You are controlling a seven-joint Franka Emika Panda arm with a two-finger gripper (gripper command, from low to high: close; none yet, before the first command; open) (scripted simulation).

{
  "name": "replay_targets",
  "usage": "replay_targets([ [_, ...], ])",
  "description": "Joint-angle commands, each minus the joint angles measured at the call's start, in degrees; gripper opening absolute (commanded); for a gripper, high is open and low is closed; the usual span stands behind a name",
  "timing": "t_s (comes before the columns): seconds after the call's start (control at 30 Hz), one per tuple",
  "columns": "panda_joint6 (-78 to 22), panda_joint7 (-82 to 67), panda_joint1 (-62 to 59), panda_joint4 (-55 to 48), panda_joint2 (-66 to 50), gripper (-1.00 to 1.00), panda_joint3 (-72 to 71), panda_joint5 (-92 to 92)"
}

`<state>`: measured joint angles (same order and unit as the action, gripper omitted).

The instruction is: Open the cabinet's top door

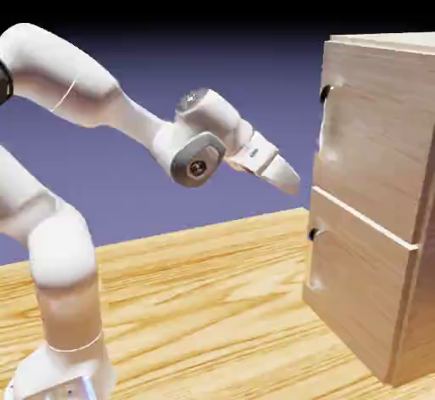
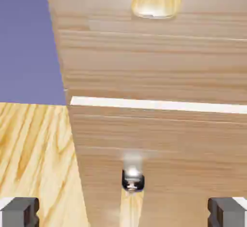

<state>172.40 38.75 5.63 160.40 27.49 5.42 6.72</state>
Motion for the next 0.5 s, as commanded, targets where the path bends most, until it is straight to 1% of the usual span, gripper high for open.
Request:
replay_targets([
  [0.0, -0.6, -1.38, 1.83, -0.22, -1.92, 0.0, 2.01, 2.5],
  [0.47, -8.93, -20.6, 27.47, -3.32, -28.74, 0.0, 30.12, 37.39],
])
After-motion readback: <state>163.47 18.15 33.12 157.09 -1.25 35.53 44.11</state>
